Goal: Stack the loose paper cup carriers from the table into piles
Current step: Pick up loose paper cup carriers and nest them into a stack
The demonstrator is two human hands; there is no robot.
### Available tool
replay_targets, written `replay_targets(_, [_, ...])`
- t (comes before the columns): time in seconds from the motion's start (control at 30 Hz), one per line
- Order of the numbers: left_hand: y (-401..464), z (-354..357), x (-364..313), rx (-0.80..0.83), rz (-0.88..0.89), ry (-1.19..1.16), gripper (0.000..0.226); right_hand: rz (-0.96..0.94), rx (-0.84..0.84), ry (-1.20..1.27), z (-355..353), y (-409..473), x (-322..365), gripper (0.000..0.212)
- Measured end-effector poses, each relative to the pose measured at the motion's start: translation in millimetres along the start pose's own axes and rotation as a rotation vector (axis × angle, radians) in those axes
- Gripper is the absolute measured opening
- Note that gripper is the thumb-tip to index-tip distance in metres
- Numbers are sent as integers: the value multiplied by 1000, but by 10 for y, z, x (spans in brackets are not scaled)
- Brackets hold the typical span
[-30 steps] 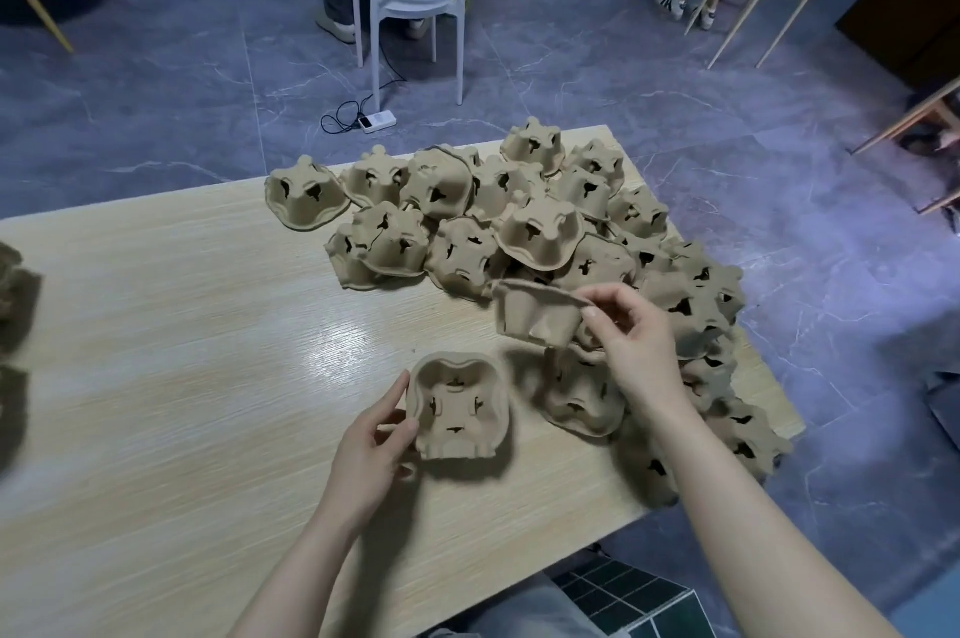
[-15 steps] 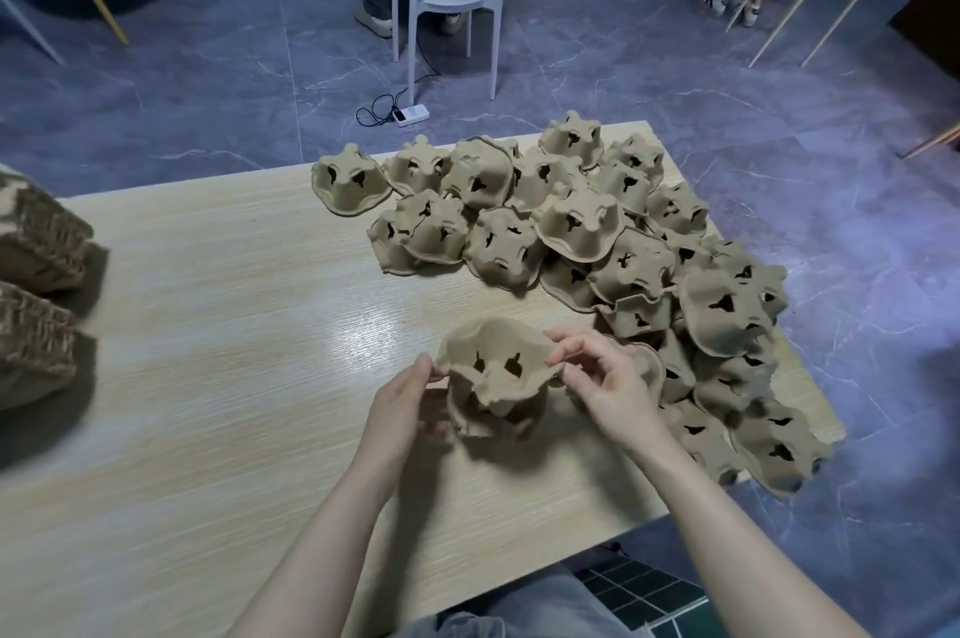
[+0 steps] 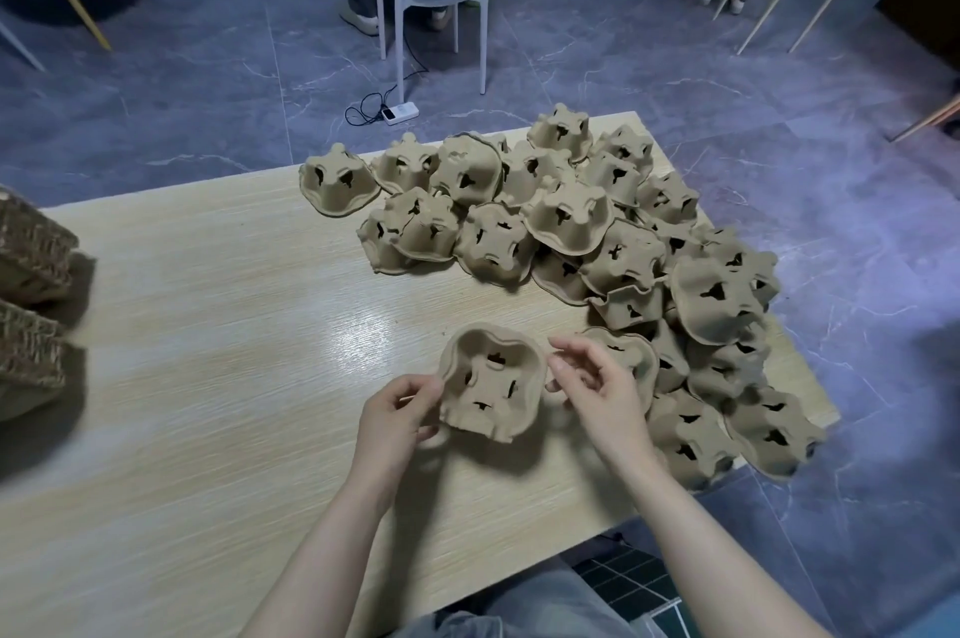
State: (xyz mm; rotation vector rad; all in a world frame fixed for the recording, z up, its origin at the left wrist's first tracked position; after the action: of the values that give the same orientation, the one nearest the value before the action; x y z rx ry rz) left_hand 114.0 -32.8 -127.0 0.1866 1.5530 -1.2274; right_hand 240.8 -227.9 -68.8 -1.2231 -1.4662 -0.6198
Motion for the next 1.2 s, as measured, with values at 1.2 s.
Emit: replay_targets(1.2, [-3,124,-110,113,124,101,48,103,-124,-740,-725,225,-410,45])
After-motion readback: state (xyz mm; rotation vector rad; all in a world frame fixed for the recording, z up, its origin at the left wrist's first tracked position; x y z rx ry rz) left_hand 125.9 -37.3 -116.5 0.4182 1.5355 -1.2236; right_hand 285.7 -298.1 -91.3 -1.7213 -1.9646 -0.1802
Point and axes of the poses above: each hand's wrist, its own y-axis towards the middle knuckle, its own z-axis out of the palm, x = y × z, the point moved 8 cm from there along y, towards the middle knuckle, and after that the axes turned 4 degrees about -y, right-handed, at the moved point
